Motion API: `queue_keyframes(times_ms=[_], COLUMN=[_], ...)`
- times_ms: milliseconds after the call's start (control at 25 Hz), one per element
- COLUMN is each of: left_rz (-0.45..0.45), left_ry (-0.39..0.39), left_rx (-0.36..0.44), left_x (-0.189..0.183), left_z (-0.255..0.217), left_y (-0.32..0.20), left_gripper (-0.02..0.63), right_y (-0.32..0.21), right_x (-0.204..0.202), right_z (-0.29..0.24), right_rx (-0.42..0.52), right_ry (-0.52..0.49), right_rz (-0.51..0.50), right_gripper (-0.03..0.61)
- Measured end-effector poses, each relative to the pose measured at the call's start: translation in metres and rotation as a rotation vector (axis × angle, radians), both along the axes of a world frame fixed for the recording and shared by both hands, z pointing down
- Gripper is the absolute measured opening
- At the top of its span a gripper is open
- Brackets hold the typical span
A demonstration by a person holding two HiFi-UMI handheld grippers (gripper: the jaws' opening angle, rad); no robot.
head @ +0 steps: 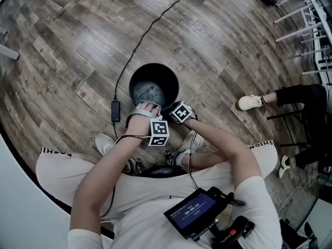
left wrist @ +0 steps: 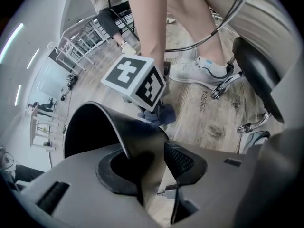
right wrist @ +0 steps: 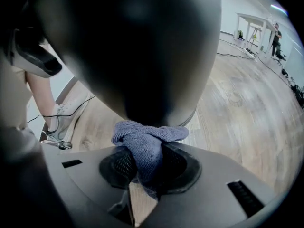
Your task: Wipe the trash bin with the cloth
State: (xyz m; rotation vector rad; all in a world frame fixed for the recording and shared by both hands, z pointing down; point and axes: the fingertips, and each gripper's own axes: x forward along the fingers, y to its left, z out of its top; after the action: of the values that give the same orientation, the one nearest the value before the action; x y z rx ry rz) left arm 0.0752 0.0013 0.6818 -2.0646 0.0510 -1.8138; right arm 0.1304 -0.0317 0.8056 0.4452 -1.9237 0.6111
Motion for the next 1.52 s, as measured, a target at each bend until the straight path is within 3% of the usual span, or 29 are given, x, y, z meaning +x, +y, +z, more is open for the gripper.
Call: queue_keyframes(times_ms=[320,600,880,1520], left_rz=[0.057,0.115,0.118,0.087], left_ry=[-0.06,-0.116,-0.12,-0.072], left_rx=[-0.002,0.117,0.105,0.073], left_x=[-0.023,-0.034,-0.031,-0.015], left_z=[-0.007,0.001,0.002,0.0], left_y=[0.002,-0.003,-0.002,-0.005], left_gripper=[0.158,0.123,0.115,0.112], right_y=[0.012,0.009,0.005,-0.009], right_x=[0.01,-0.013,-0.015,-0.002], right_z=[-0.101,-0.167,-0.131,0.034], right_rx=[-0.007,0.017,0.025,0.02], right_ry=[-0.081,-0.172,-0.119,0.026], right_rz=[-0.018,-0.017,-0.025,-0.055], right_gripper=[0.1,0.1,0.1,0.1])
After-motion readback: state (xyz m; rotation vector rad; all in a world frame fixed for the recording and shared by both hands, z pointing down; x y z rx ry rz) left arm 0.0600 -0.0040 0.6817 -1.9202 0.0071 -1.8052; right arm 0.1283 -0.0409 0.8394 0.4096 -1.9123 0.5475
